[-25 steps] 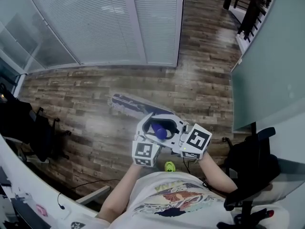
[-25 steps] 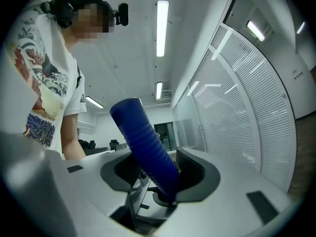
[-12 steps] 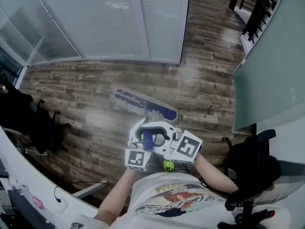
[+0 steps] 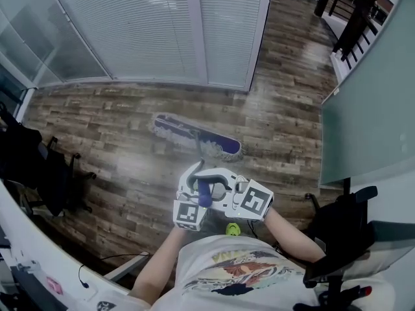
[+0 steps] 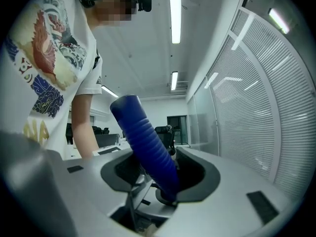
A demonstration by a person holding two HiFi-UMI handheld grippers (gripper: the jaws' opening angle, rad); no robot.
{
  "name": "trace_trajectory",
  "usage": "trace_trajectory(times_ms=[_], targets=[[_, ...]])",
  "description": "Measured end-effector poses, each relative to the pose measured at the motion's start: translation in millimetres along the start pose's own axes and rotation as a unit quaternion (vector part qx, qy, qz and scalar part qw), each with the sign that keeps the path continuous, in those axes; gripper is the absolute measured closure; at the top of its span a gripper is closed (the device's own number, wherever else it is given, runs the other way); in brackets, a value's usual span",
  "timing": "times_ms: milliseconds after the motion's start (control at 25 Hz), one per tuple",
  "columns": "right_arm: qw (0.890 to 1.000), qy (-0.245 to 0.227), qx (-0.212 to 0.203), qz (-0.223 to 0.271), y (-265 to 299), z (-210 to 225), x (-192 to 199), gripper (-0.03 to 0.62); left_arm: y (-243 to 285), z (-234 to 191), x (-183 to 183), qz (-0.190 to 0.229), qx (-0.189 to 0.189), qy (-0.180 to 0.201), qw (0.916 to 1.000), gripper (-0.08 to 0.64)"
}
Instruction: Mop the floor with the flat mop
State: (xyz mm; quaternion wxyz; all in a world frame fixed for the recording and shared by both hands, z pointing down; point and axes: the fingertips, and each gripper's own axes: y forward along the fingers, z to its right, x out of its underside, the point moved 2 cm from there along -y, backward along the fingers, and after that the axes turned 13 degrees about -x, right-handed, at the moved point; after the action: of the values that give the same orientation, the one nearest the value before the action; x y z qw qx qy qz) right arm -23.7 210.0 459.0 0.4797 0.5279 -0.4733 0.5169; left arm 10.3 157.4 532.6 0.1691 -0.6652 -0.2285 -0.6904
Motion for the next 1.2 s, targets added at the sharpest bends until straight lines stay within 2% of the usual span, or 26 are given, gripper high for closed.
trace_trajectory(times_ms=[160,480,800,1040,1200], targets=[[1.0,0.0,0.009,-0.001,28,60,3,0.393,41,-50,1,-0.006,0.016,0.002,0.9999,0.413],[0.999,0.032,0.039,0.009,84,162,1,0.39,106,-143,-5,-0.014,0.059,0.018,0.998,0.413],[0.999,0.037,0.038,-0.003,113,220,18,0.382,149,-191,8,-0.02,0.08,0.037,0.9959,0.413],[0.999,0.023,0.039,-0.003,120,281,18,0.382,200,-226,4,-0.016,0.079,0.037,0.996,0.413],[0.999,0.035,0.033,-0.007,125,330,19,0.382,241,-252,0,-0.018,0.081,0.04,0.9958,0.413]])
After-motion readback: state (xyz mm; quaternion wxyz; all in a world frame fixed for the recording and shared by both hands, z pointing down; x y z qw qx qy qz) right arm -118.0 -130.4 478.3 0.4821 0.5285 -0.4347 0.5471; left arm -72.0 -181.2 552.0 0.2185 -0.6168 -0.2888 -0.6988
